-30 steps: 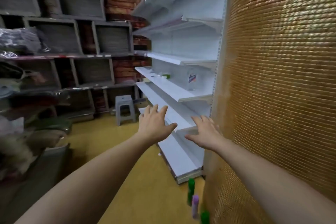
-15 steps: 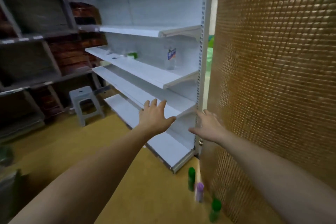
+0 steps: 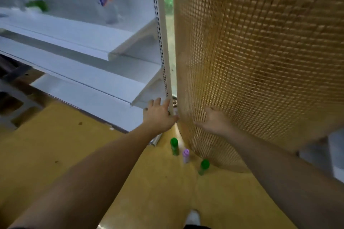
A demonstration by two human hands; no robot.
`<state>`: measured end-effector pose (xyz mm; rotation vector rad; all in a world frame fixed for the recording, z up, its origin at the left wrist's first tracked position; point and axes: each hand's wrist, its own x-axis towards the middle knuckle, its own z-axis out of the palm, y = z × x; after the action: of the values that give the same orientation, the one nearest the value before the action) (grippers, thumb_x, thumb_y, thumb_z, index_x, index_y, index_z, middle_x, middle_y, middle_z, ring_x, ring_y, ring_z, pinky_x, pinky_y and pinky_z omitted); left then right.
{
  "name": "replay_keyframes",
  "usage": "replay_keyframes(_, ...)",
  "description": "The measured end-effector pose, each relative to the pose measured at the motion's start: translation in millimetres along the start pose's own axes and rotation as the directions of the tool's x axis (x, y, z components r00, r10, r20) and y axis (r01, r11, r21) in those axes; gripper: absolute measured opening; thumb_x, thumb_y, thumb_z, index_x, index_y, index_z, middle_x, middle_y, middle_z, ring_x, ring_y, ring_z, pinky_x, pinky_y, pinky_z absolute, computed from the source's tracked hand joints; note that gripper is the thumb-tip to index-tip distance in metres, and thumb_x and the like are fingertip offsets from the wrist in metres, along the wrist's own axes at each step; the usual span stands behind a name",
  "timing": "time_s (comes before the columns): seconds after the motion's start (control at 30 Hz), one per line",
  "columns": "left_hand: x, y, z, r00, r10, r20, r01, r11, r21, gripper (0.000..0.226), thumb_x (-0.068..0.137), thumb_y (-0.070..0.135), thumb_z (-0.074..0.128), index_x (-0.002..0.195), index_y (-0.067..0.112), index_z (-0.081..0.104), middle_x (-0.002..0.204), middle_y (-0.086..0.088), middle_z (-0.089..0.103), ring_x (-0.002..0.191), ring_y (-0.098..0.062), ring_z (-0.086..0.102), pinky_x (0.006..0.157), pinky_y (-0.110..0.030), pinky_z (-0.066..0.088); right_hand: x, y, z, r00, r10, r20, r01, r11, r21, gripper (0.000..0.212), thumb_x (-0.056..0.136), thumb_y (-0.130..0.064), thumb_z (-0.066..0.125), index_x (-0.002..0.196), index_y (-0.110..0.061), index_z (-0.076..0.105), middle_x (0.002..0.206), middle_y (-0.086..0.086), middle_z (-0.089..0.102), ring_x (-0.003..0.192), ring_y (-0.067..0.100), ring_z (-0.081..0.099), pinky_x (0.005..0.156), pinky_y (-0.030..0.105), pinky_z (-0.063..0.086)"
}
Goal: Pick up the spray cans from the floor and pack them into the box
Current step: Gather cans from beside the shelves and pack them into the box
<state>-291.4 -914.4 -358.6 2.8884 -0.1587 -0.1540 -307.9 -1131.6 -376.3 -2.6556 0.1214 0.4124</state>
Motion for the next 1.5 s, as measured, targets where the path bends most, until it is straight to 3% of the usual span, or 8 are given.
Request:
replay_keyframes(0.3,43.4,-22.4,156.7,0.948,-0.006,0.319,0.030,0.997,-0.070,0.082,0.087,0.060,0.063,0.154,0.024,0.032,0.158,-0.012,0.034,0.142,-0.036,0.031,0.112,-0.051,0.037,32.1,89.8,123.2,0.945,0.246,0.214,-0.273,0.956,0.109,0.086,0.085,-0.061,0.067,0.152,-0.017,0.035,0.147,0.015,0.050,0.132,0.036,0.049,0.103,0.040,0.046)
replay_keyframes(0.5,62.0,-67.8,286.3,0.912,0.021,0.410,0.060,0.981,-0.185,0.082,0.085,0.051,0.071,0.152,0.017,0.038,0.153,-0.013,0.042,0.139,-0.034,0.038,0.110,-0.045,0.038,50.8,151.0,253.9,0.887,0.437,0.148,-0.461,0.856,0.235,0.103,0.078,-0.059,0.076,0.158,-0.017,0.026,0.156,0.013,0.041,0.139,0.033,0.042,0.108,0.042,0.040)
replay_keyframes(0.7,96.5,-120.3,454.8,0.872,-0.100,0.479,0.282,0.903,-0.324,0.085,0.076,0.049,0.082,0.146,0.017,0.047,0.140,-0.012,0.056,0.128,-0.029,0.052,0.103,-0.037,0.041,74.7,205.5,424.8,0.737,0.671,0.080,-0.623,0.628,0.465,0.110,0.069,-0.057,0.085,0.156,-0.020,0.028,0.149,0.011,0.048,0.129,0.030,0.052,0.100,0.043,0.050)
replay_keyframes(1.0,119.9,-153.2,643.6,0.863,-0.080,0.500,0.333,0.833,-0.442,0.102,0.061,0.040,0.094,0.148,0.024,0.044,0.141,0.001,0.056,0.129,-0.022,0.051,0.105,-0.037,0.045,138.7,279.7,579.9,0.656,0.753,-0.050,-0.487,0.473,0.734,0.108,0.061,-0.038,0.096,0.149,-0.017,0.038,0.144,0.001,0.054,0.123,0.019,0.055,0.098,0.040,0.051)
replay_keyframes(1.13,143.9,-134.9,683.0,0.940,-0.003,0.340,0.212,0.788,-0.578,0.101,0.054,0.029,0.098,0.143,0.025,0.049,0.131,0.006,0.062,0.120,-0.013,0.055,0.101,-0.029,0.046,174.1,294.9,598.9,0.632,0.762,-0.140,-0.371,0.456,0.809,0.084,0.056,-0.031,0.099,0.128,-0.014,0.058,0.119,-0.003,0.067,0.112,0.013,0.061,0.093,0.033,0.053)
replay_keyframes(1.3,156.1,-110.8,680.8,0.959,0.034,0.281,0.139,0.808,-0.572,0.057,0.053,0.023,0.098,0.102,0.021,0.068,0.092,0.007,0.070,0.089,-0.016,0.066,0.084,-0.035,0.056,179.2,300.3,591.0,0.555,0.817,-0.159,-0.319,0.385,0.866,0.071,0.059,-0.025,0.098,0.120,-0.014,0.063,0.096,-0.019,0.065,0.087,-0.017,0.059,0.068,0.002,0.046)
replay_keyframes(1.4,145.5,-91.5,645.5,0.955,0.086,0.283,0.099,0.810,-0.578,0.053,0.053,0.021,0.097,0.096,0.028,0.066,0.081,0.017,0.065,0.081,-0.010,0.064,0.077,-0.027,0.052,156.3,288.4,563.2,0.538,0.833,-0.133,-0.332,0.354,0.874,0.068,0.059,-0.023,0.098,0.117,-0.014,0.065,0.092,-0.021,0.065,0.084,-0.014,0.060,0.066,0.004,0.047)
replay_keyframes(1.5,127.2,-62.1,594.3,0.935,0.157,0.317,0.057,0.817,-0.573,0.053,0.053,0.020,0.097,0.099,0.015,0.071,0.087,0.005,0.071,0.084,-0.014,0.065,0.075,-0.027,0.050,117.4,268.8,516.7,0.476,0.871,-0.119,-0.346,0.310,0.886,0.065,0.057,-0.026,0.097,0.114,-0.017,0.067,0.088,-0.020,0.065,0.077,0.000,0.061,0.067,0.014,0.048)
